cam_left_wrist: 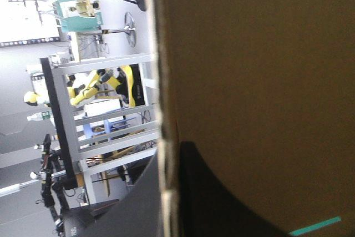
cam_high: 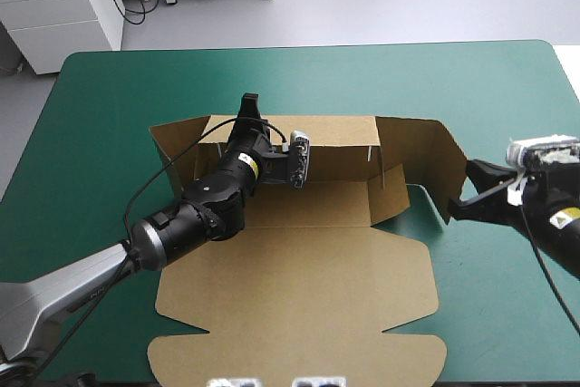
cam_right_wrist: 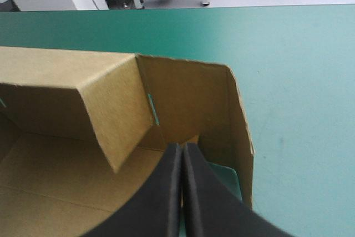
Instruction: Fold the box
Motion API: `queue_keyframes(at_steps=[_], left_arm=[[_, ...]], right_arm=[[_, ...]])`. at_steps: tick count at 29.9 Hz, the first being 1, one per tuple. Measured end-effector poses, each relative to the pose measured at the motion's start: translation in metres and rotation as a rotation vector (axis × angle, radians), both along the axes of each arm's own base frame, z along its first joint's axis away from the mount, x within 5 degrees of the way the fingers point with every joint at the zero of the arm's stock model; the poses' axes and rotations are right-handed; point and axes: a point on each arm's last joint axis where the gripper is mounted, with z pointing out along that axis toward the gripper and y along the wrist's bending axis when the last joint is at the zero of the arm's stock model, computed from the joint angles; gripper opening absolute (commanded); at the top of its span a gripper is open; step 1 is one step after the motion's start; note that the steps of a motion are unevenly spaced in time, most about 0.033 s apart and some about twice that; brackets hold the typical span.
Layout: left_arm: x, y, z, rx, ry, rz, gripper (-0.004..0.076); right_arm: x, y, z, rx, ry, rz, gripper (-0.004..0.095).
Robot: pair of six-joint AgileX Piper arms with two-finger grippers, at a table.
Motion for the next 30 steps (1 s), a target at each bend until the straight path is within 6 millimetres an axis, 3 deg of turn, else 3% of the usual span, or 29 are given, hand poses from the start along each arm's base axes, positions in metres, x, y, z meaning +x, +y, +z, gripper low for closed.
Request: queue_keyframes(at_steps=[5,17,24,30], left_arm=[[-0.003,-0.001,-0.008,-0.018,-0.027,0.008,-0.0008],[-0.005,0.0,-0.008,-0.055,-0.026,0.02,-0.0008],[-0.005,0.001,-0.008,-0.102,-0.016,0.041,-0.0008],[-0.005,0.001,-0.008,-0.107,-0.014,0.045,-0.0008]], right_arm=[[0.038,0.003,0.02,0.024,0.023,0.048,-0.0019],[0.155,0.01,0.037,0.066,0.28,0.174,-0.0017],[0.213,0.023,0.027,0.044,0.46,0.233,-0.0017],[0.244,0.057,0.005,-0.081,0.548,0.246,-0.0018]])
